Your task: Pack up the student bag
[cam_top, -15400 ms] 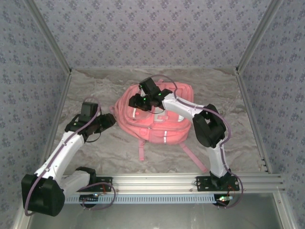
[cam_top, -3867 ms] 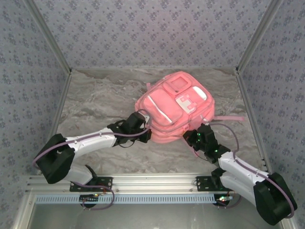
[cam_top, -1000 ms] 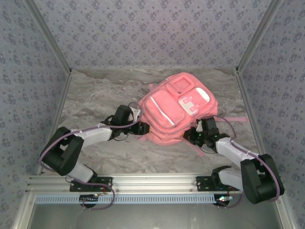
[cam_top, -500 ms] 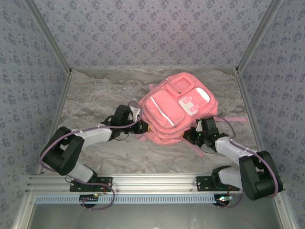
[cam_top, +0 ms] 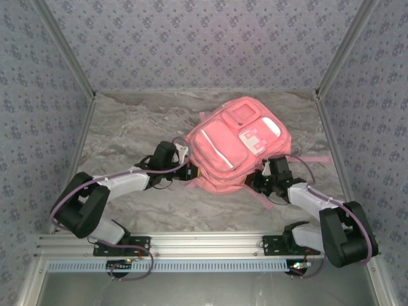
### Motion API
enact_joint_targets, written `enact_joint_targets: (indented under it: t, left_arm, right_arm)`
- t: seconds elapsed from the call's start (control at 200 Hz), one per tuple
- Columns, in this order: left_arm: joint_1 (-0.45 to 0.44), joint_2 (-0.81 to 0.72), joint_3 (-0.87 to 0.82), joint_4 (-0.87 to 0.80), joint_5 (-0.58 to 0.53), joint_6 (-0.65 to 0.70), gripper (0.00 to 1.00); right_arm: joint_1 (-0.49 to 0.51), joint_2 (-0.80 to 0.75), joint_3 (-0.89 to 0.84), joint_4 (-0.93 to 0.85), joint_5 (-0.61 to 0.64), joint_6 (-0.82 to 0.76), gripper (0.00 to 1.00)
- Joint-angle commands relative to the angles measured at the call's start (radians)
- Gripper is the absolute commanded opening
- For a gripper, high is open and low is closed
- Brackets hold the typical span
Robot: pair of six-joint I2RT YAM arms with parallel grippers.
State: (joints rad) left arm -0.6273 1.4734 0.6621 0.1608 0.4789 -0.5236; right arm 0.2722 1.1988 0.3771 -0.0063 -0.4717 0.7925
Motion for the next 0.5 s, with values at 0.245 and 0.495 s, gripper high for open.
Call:
enact_joint_targets:
  t: [0.245, 0.495]
  left_arm:
    - [-0.081, -0.064, 0.016, -0.148, -0.058, 0.06, 0.17]
    - [-0.09, -0.059, 0.008, -0.14, -0.057, 0.038, 0.09]
  right_arm:
    - [0.002, -0.006, -0.003, 0.01, -0.047, -0.013, 0.1]
    - [0.0, -0.015, 0.007, -0.008, -0.047, -0.018, 0.1]
